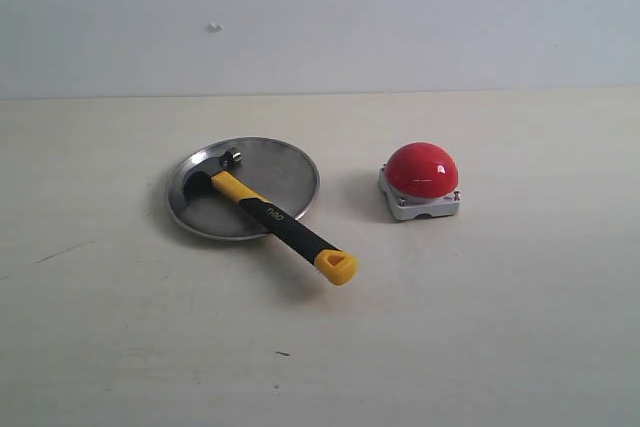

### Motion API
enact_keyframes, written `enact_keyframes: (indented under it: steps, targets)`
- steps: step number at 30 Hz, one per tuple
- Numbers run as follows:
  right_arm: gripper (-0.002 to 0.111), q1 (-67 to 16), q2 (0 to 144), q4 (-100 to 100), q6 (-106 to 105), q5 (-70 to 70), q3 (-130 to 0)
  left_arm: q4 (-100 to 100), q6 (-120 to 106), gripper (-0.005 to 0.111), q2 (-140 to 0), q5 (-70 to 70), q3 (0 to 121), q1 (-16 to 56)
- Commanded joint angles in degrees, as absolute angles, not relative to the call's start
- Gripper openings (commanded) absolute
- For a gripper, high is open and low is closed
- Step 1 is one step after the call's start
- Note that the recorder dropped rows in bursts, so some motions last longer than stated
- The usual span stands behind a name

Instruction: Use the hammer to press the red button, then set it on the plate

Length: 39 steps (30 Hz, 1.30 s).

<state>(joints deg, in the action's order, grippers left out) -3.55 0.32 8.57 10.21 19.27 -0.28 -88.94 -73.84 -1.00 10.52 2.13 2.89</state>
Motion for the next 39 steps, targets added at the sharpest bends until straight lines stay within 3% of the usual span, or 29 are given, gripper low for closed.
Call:
enact_keyframes:
  steps: [1,9,14,17,39]
  targets:
    - [0.000,-3.2,0.0,8.5,10.5,18.5,0.0,-56.5,-39.9,0.000,-0.8,9.3,2.1,2.8]
    - [0.000,-3.2,0.0,8.5,10.5,18.5,0.0,-6.8,3.4,0.000,-0.8,5.6,0.0,2.8]
    - [0.000,-3.2,0.0,8.5,10.5,18.5,0.0,6.2,6.9,0.000,-0.8,8.2,0.0,2.8]
    - [0.000,-3.2,0.0,8.5,10.5,18.5,0.0,8.1,6.9,0.000,-0.8,19.7,0.0,2.8]
    - [0.000,-3.2,0.0,8.5,10.5,18.5,0.0,10.5,6.3,0.000,-0.8,20.3,0.0,2.8]
